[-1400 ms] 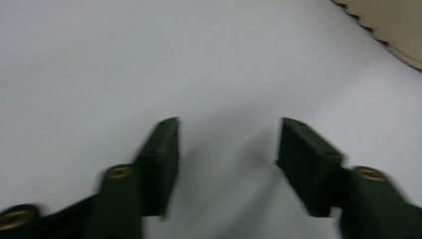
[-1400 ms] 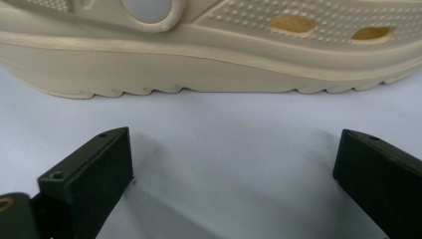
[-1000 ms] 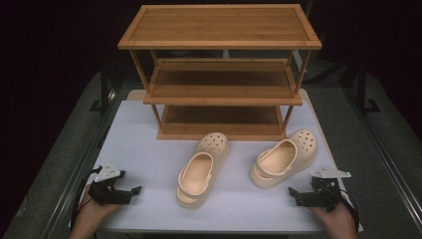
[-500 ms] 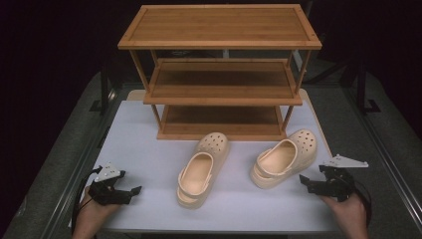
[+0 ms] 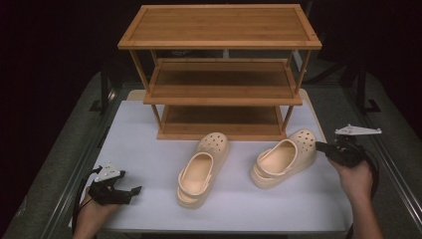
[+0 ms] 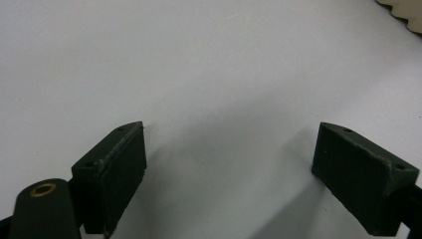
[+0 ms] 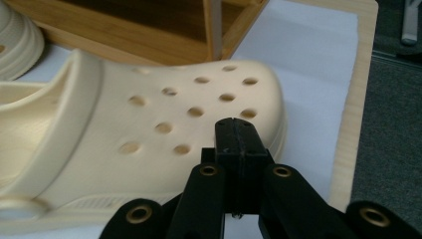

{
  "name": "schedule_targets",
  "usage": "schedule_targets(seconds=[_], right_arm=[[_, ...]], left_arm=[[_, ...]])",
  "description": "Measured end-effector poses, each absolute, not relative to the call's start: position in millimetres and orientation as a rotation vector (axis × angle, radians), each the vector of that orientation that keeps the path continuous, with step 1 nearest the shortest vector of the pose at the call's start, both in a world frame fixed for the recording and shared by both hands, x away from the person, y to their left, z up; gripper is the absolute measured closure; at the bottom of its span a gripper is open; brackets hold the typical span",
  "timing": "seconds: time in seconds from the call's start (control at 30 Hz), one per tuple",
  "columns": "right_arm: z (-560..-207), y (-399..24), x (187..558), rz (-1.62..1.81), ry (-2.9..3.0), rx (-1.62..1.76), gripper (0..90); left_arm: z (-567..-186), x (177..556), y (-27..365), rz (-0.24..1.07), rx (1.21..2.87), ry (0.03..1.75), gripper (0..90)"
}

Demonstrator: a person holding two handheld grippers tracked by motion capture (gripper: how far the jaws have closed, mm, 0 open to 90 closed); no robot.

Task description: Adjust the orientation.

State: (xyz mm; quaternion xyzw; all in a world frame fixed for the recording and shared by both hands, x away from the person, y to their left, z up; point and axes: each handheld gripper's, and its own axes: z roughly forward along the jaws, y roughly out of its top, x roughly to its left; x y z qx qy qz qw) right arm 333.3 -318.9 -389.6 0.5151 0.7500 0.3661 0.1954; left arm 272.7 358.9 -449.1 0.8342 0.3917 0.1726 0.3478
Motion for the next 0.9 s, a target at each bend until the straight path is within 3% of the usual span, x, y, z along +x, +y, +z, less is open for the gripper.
schedule_targets(seconds=[0.47,0.9], right_arm=[[-393,-334,403,0.970,2.137,1.469,89.8],[-410,-334,425,0.961,2.209,1.523,90.0]], left_arm=[[-449,273,359,0.441,2.165,1.017,13.0],[-449,273,359,0.439,2.165,1.016,13.0]])
